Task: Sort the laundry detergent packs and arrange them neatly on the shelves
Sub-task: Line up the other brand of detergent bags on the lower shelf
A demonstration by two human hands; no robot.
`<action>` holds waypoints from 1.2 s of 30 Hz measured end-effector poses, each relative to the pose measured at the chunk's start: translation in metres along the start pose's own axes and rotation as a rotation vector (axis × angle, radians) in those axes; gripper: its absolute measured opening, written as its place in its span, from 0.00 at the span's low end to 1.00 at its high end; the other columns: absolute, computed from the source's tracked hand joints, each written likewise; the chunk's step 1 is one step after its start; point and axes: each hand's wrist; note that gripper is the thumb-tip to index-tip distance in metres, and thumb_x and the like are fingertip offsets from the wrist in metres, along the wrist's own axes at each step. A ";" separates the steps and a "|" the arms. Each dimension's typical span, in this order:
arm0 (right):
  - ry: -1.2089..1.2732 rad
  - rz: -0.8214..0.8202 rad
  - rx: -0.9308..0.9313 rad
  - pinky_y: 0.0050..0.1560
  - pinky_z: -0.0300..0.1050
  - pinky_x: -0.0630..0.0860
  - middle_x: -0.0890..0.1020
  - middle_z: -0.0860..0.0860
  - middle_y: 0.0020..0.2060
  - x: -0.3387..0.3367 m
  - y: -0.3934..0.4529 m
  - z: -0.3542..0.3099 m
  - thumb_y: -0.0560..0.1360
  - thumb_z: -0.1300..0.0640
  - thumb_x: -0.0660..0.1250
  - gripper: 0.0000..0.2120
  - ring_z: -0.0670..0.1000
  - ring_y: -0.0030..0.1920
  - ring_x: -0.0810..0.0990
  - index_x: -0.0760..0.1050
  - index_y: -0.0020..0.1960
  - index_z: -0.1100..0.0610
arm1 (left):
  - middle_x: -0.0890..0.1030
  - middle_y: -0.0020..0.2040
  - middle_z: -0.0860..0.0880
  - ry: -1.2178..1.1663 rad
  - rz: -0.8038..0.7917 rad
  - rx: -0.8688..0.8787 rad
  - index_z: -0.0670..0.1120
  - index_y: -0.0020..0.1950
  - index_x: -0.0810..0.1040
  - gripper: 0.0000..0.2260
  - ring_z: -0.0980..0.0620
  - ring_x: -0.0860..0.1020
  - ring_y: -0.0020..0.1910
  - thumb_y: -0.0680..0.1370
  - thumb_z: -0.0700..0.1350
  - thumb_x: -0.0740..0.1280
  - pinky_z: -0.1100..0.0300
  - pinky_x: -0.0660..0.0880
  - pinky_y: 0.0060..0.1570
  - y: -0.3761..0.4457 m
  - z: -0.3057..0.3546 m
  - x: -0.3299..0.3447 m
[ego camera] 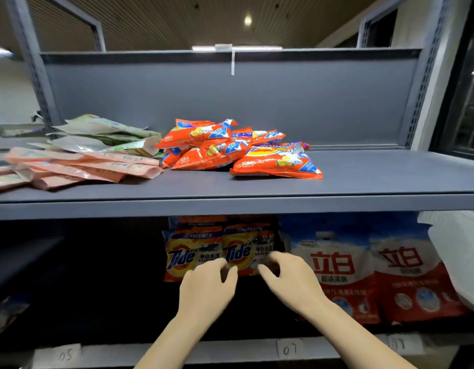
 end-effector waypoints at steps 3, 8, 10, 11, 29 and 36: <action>0.107 0.074 -0.079 0.43 0.42 0.77 0.81 0.40 0.38 -0.031 -0.003 -0.018 0.75 0.42 0.62 0.10 0.40 0.41 0.78 0.77 0.43 0.46 | 0.78 0.33 0.59 -0.060 0.105 0.067 0.54 0.38 0.75 0.14 0.60 0.77 0.35 0.76 0.60 0.59 0.66 0.70 0.33 0.001 0.021 -0.034; 0.270 0.222 -0.181 0.35 0.39 0.73 0.80 0.41 0.30 -0.079 0.010 -0.051 0.75 0.46 0.65 0.12 0.41 0.34 0.78 0.77 0.35 0.48 | 0.75 0.28 0.58 -0.123 0.345 0.098 0.52 0.35 0.76 0.14 0.61 0.74 0.30 0.75 0.58 0.61 0.67 0.62 0.27 0.035 0.045 -0.096; 0.295 0.301 -0.207 0.34 0.39 0.72 0.79 0.42 0.28 -0.093 0.022 -0.062 0.75 0.48 0.65 0.13 0.42 0.32 0.77 0.77 0.33 0.51 | 0.75 0.30 0.58 -0.184 0.394 0.102 0.51 0.36 0.76 0.11 0.55 0.74 0.33 0.76 0.54 0.63 0.62 0.64 0.29 0.058 0.047 -0.114; 0.300 0.335 -0.213 0.34 0.42 0.73 0.79 0.43 0.28 -0.100 0.030 -0.066 0.75 0.49 0.65 0.13 0.43 0.33 0.78 0.78 0.34 0.52 | 0.76 0.32 0.57 -0.199 0.410 0.097 0.52 0.38 0.76 0.09 0.52 0.75 0.35 0.76 0.52 0.63 0.60 0.65 0.32 0.070 0.046 -0.122; 0.166 0.145 0.164 0.29 0.41 0.62 0.68 0.50 0.26 -0.113 0.211 -0.088 0.76 0.53 0.63 0.17 0.49 0.30 0.65 0.68 0.31 0.58 | 0.76 0.20 0.50 -0.244 0.028 -0.306 0.41 0.35 0.75 0.15 0.46 0.74 0.35 0.73 0.51 0.62 0.58 0.68 0.34 0.285 -0.032 -0.149; 0.131 -0.064 0.386 0.53 0.48 0.72 0.74 0.56 0.46 -0.098 0.262 -0.099 0.77 0.57 0.59 0.13 0.55 0.47 0.72 0.65 0.34 0.54 | 0.74 0.50 0.41 -0.529 -0.020 -0.476 0.39 0.58 0.72 0.14 0.46 0.73 0.38 0.78 0.48 0.63 0.59 0.64 0.31 0.326 -0.043 -0.146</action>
Point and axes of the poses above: each hand's wrist, its own y-axis towards the middle knuckle, its own x-axis out of the palm, z = x × y
